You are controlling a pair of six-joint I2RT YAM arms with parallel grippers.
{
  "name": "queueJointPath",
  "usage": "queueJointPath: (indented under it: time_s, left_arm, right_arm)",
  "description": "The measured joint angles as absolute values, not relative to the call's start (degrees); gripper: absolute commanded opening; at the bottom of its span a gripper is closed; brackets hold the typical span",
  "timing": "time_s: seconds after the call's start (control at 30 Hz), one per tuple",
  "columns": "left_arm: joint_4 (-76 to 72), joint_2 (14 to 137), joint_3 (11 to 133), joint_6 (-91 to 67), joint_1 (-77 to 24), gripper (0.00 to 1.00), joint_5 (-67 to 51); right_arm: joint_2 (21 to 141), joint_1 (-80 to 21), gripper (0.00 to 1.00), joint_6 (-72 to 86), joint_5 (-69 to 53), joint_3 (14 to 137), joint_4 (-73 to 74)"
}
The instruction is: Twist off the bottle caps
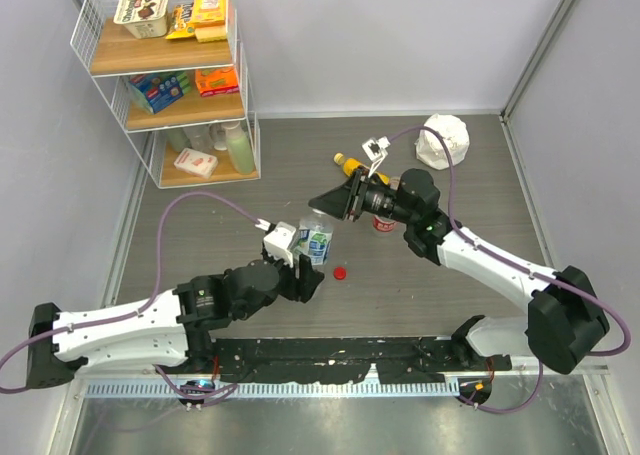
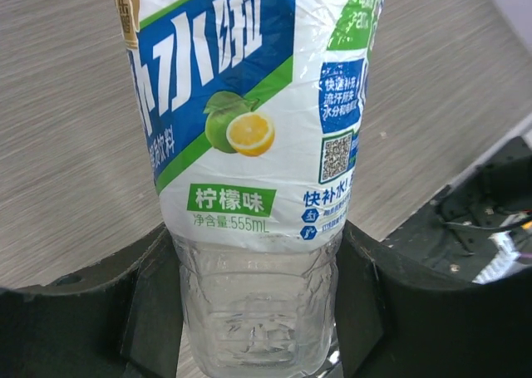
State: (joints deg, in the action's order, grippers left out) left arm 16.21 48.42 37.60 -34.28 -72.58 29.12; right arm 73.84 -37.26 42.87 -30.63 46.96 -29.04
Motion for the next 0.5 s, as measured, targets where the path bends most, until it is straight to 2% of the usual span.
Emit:
queueJointPath:
  time_s: [0.27, 0.5]
  left_arm:
    - [5.91, 44.6, 33.78, -33.69, -71.83, 0.0, 21.12]
    - [3.36, 41.45, 31.4, -33.78, -72.05, 0.0, 19.22]
  right_arm:
    - [71.96, -36.27, 0.02, 43.75, -37.21, 46.24, -37.06]
    - [70.24, -36.67, 0.02, 43.0, -37.76, 46.24, -36.25]
